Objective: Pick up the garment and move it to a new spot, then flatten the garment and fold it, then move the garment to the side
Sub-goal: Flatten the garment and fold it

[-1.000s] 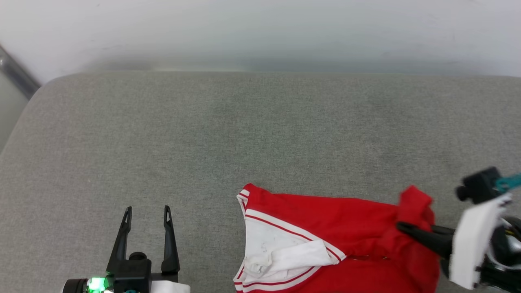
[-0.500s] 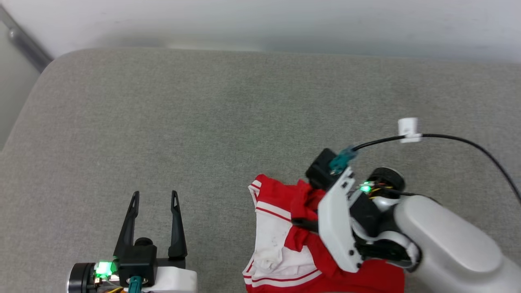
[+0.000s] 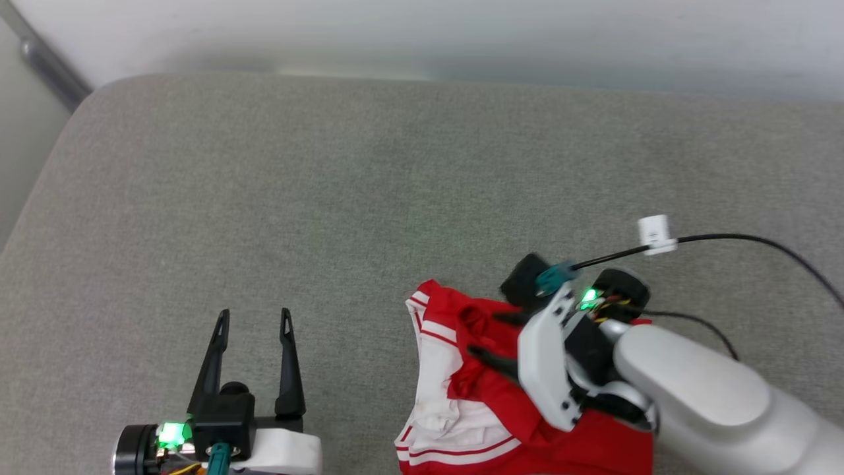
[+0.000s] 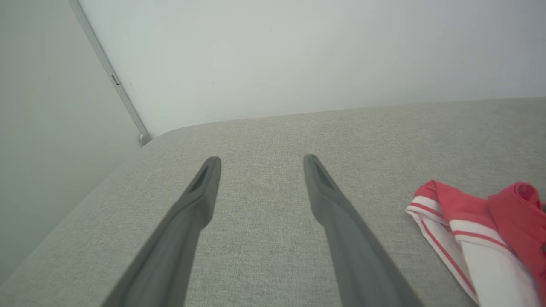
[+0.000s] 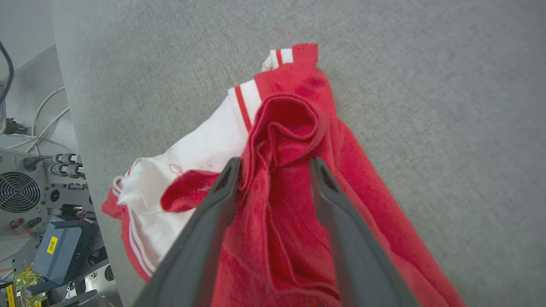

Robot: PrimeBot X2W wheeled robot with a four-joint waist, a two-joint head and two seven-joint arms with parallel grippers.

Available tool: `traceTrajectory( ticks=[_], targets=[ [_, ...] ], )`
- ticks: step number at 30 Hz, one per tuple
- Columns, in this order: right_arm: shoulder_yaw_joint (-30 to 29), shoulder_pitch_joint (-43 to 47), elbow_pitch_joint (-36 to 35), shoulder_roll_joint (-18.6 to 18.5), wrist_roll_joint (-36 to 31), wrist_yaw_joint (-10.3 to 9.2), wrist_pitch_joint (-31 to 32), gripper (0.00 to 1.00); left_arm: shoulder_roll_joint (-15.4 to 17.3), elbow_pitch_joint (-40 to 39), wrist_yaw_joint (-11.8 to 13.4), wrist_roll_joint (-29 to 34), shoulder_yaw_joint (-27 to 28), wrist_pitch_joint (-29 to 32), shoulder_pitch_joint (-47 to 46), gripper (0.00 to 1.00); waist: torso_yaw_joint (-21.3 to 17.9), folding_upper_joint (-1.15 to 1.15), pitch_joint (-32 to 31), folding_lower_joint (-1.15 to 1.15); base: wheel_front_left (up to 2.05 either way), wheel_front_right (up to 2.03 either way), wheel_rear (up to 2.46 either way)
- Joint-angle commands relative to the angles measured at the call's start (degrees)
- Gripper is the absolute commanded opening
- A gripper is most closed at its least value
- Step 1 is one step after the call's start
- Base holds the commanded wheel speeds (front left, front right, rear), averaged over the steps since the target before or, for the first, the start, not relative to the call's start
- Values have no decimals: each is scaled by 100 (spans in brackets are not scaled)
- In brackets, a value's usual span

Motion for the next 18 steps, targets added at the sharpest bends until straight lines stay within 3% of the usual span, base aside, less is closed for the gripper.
traceTrajectory(
  ticks=[1, 4, 10, 14, 18],
  targets=[
    [-66, -77, -76, -98, -53, -5, -144, 100, 17, 3, -14, 11, 43, -26, 67, 100, -77, 0, -102, 0, 0, 0, 0],
    [-578, 91, -248, -317, -53, -5, -823, 100, 27, -25, -17, -7, 96, -26, 143, 100, -196, 0, -229, 0, 0, 0, 0],
    [-2114, 522, -260, -570, -1004, -5, -2326, 100, 29, -100, -66, -25, 185, -26, 301, 100, -423, 0, -376, 0, 0, 0, 0],
    [-3401, 1159, -195, -367, -1837, -5, -3182, 100, 16, -142, -94, -19, 219, -26, 323, 100, -541, 0, -446, 0, 0, 0, 0],
    [-4658, 1944, -400, 34, -2623, -5, -3537, 100, -13, -179, -137, -12, 211, -25, 366, 100, -630, 0, -518, 0, 0, 0, 0]
  ],
)
